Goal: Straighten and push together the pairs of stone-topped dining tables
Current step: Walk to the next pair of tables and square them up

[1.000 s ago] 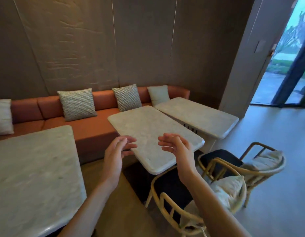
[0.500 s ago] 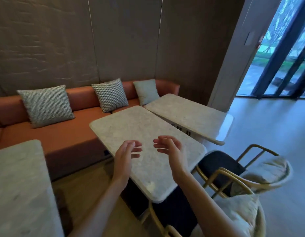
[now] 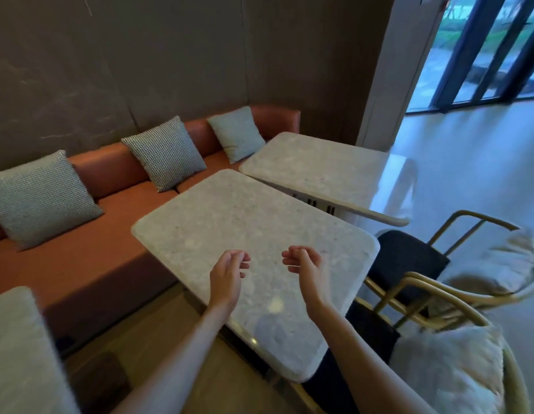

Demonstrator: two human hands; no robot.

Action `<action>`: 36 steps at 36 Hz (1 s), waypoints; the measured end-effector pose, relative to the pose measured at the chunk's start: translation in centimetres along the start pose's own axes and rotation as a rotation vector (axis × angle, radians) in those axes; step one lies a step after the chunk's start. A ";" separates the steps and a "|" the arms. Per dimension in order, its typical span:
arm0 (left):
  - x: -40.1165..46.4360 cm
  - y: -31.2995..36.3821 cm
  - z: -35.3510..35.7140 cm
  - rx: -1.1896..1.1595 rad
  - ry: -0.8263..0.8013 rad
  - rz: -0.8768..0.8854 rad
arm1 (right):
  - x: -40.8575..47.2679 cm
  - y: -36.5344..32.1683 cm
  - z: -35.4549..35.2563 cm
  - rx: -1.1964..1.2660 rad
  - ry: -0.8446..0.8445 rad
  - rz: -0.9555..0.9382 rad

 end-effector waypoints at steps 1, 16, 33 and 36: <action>0.8 -0.9 0.1 0.022 -0.019 -0.016 | 0.6 0.9 0.0 -0.005 0.019 0.026; 13.3 -13.9 0.8 0.372 -0.521 -0.086 | 4.2 11.7 3.7 -0.176 0.486 0.244; 6.1 -22.1 0.7 0.727 -1.094 0.293 | -0.6 25.6 4.7 -0.842 0.537 0.358; 5.2 -22.9 0.8 0.808 -1.099 0.397 | -0.9 26.7 4.3 -0.984 0.482 0.305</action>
Point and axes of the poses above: each hand's wrist, its own x-axis towards the middle knuckle, its own z-axis out of the palm, y = z × x, the point moved 4 cm from there along x, towards the middle knuckle, and after that the axes turned 7 degrees about z, right-handed, at the moved point
